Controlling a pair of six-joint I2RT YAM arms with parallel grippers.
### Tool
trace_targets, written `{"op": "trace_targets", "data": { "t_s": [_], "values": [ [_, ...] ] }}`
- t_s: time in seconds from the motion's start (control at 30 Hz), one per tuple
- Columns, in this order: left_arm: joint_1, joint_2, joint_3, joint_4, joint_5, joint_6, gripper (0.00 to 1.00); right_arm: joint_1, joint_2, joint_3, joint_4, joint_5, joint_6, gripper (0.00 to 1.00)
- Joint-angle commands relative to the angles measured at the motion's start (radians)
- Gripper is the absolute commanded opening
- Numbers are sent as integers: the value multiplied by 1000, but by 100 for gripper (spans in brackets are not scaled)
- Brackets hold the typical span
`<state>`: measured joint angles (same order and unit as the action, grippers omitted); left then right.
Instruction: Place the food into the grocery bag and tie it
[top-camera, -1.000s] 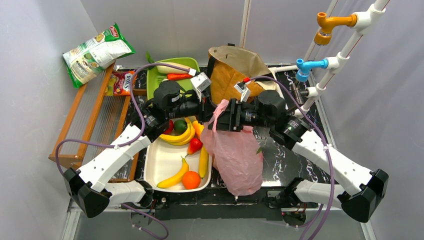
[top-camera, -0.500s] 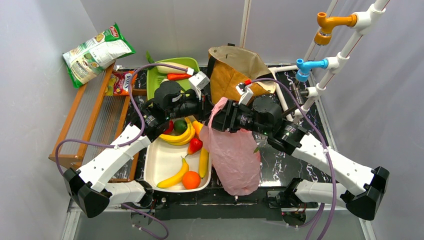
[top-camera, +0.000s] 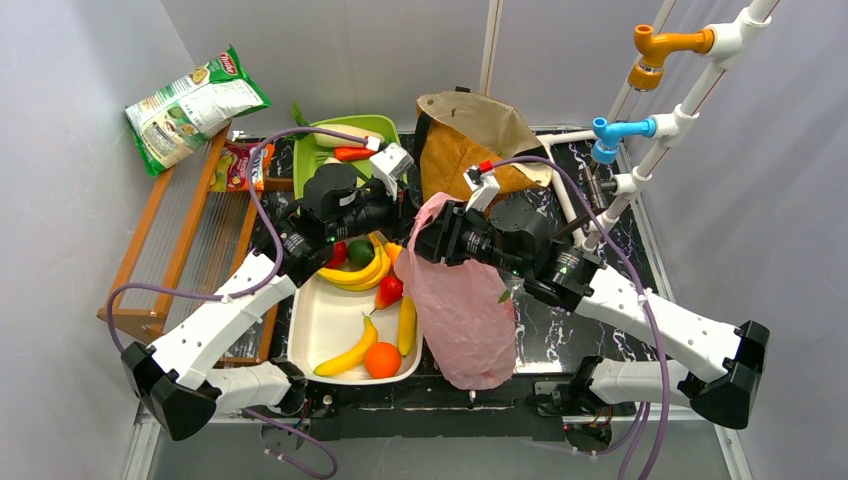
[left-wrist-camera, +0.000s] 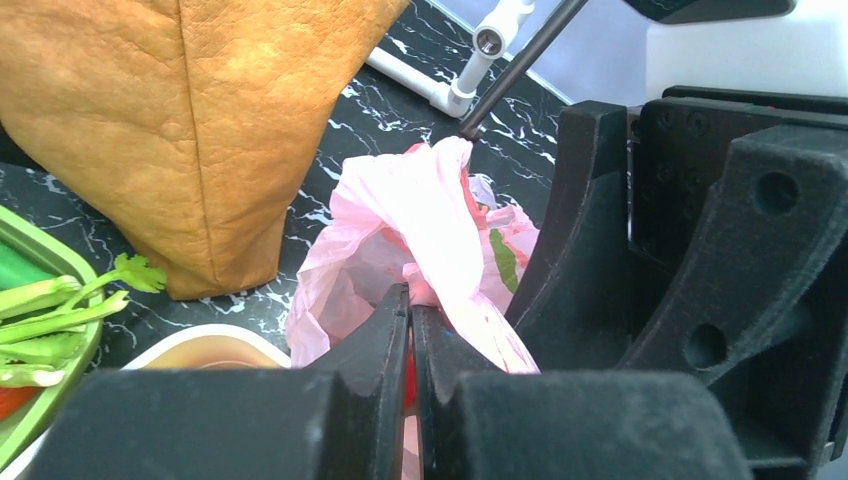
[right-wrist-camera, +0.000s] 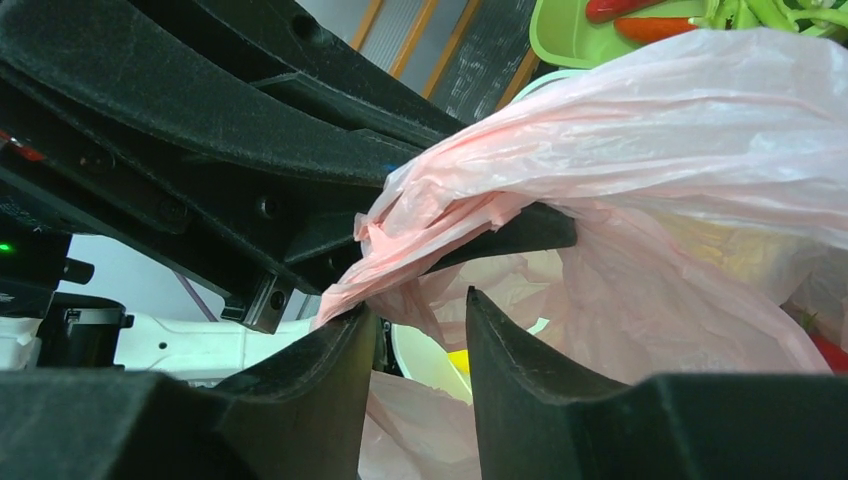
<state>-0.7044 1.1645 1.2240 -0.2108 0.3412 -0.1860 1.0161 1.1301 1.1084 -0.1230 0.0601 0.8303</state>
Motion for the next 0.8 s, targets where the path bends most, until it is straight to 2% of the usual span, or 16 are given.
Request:
{"op": "trace_targets", "data": {
  "t_s": [0.0,0.2,0.27,0.3,0.37,0.47,0.6,0.77],
  "values": [
    [-2,-41,4,-34,-10,61,0,4,14,59,113,30,-31,43],
    [-3,-54,-7,-32,-5,92,0,4,16,53,147,47,-41,19],
    [-2,-57,-10,-28,-6,92,0,4,16,53,149,47,-45,5],
    [-3,-58,-12,-26,-3,92,0,4,14,54,146,45,-45,1],
    [-2,-58,-9,-30,-3,92,0,4,15,62,127,28,-42,1],
    [-2,-57,4,-51,-17,94,0,4,-3,89,13,17,-26,1],
    [-3,-52,37,-112,-29,109,0,4,-68,103,-171,82,31,1],
    [-2,-67,73,-166,-54,84,0,4,-176,56,-284,169,76,1]
  ]
}}
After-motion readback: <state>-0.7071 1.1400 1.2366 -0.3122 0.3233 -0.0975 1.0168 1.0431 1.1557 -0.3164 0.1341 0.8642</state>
